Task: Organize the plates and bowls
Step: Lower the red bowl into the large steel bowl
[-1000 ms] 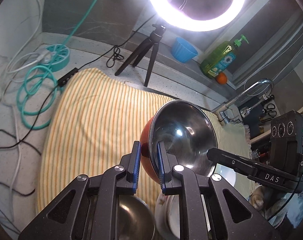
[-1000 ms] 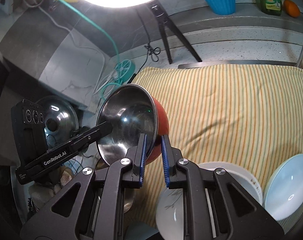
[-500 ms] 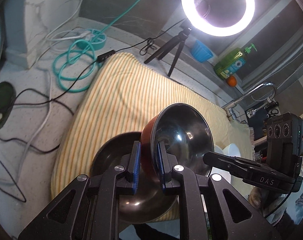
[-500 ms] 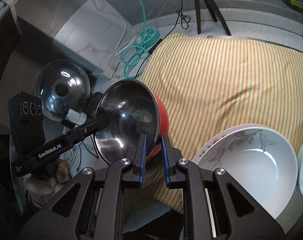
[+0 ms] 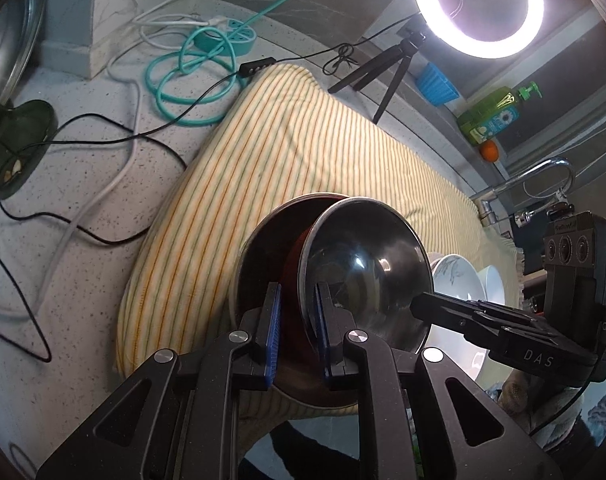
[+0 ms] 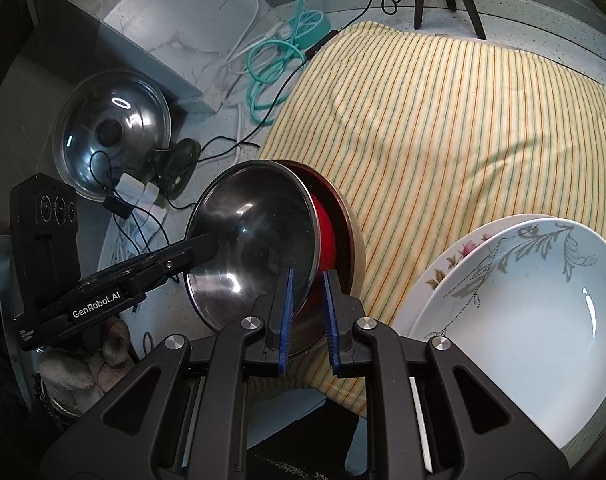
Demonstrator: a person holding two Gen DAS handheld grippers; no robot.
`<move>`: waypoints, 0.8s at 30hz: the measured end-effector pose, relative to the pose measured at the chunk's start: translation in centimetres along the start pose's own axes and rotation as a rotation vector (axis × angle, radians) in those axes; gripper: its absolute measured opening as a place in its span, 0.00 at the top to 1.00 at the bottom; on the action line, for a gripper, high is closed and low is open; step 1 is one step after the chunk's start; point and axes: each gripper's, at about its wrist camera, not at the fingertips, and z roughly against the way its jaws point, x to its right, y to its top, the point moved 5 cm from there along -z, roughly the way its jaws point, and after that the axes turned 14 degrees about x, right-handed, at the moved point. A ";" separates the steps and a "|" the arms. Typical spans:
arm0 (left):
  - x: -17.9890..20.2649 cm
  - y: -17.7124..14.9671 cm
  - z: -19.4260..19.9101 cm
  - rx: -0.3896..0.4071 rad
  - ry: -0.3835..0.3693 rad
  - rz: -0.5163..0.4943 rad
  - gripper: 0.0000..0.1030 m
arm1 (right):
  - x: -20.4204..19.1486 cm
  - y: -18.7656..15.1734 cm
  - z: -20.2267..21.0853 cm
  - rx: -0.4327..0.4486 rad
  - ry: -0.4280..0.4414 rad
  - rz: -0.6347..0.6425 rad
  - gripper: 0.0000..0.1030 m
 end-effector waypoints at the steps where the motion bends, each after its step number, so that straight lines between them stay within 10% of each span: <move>1: -0.1 -0.1 0.0 -0.002 0.002 -0.002 0.87 | -0.1 -0.1 -0.1 -0.003 -0.002 0.004 0.85; 24: -0.5 -0.3 -0.9 -0.021 0.038 -0.034 0.86 | -0.4 -0.3 -1.4 -0.038 -0.029 0.060 0.84</move>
